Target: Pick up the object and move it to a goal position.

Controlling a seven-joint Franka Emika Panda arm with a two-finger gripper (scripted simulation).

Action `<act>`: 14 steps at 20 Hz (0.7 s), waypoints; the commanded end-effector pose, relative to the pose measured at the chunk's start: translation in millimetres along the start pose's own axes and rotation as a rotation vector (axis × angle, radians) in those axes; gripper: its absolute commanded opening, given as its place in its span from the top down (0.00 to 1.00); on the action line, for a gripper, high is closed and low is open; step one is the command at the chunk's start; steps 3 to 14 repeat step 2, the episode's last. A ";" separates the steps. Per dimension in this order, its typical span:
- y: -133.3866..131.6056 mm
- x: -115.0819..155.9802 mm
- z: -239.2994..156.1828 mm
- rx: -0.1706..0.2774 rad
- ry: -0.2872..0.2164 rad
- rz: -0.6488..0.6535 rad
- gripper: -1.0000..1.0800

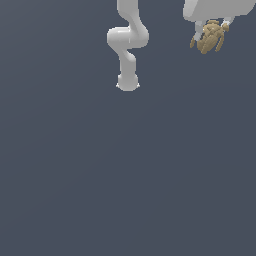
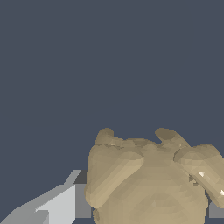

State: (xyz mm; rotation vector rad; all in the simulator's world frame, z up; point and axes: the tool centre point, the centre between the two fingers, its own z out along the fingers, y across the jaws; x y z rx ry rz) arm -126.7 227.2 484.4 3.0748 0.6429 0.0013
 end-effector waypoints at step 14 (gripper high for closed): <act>-1.8 0.1 -2.7 0.000 -0.001 0.001 1.00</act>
